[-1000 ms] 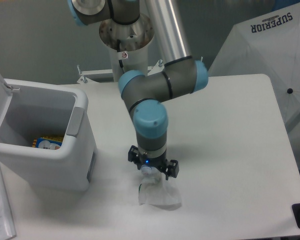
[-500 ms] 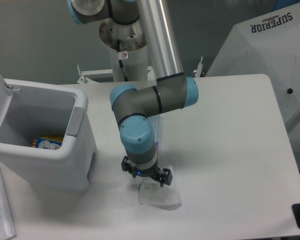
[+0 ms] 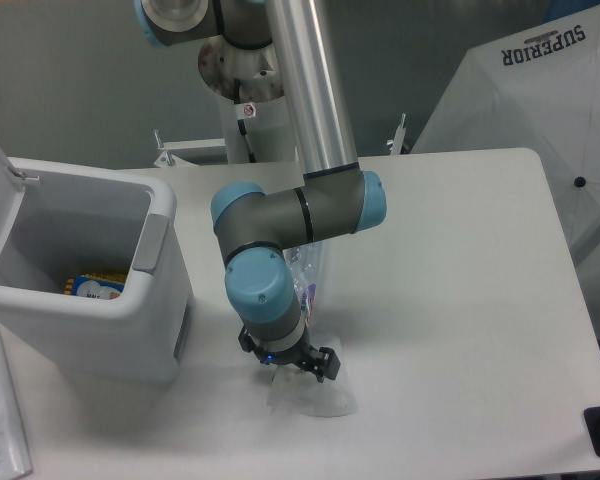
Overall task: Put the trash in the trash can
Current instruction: 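Close the gripper on the plastic bag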
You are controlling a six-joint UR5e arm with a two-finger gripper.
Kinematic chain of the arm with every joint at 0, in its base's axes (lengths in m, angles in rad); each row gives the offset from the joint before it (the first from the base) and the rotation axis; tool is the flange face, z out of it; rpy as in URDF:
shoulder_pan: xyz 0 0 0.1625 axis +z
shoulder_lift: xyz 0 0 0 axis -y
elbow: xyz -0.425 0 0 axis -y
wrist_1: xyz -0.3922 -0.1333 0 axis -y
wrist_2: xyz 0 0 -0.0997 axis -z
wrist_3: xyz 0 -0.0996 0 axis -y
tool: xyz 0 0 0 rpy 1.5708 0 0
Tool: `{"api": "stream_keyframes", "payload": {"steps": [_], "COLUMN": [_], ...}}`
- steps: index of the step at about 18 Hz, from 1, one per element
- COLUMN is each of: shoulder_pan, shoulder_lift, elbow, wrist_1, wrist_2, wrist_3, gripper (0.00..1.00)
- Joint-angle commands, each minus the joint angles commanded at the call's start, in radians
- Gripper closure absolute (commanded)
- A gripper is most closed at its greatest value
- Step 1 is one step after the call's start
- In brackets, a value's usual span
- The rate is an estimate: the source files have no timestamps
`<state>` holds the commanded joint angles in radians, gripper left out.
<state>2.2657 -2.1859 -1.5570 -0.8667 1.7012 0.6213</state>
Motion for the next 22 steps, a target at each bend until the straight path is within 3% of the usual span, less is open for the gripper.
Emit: {"api": "stream_keyframes", "payload": {"steps": [2, 4, 5, 7, 11, 14, 22], "shoulder_pan": [-0.002, -0.002, -0.002, 0.000, 0.009, 0.018, 0.077], "shoulder_lift": [0.003, 0.003, 0.003, 0.006, 0.017, 0.067, 0.218], "elbow": [0.002, 0.005, 0.015, 0.018, 0.018, 0.020, 0.041], "wrist_1": [0.000, 0.000, 0.000, 0.000, -0.002, -0.002, -0.002], "wrist_2": [-0.002, -0.002, -0.002, -0.003, -0.014, -0.044, -0.310], "wrist_3": [-0.009, -0.041, -0.067, -0.071, -0.069, -0.068, -0.069], "gripper": [0.67, 0.77, 0.87, 0.94, 0.99, 0.99, 0.98]}}
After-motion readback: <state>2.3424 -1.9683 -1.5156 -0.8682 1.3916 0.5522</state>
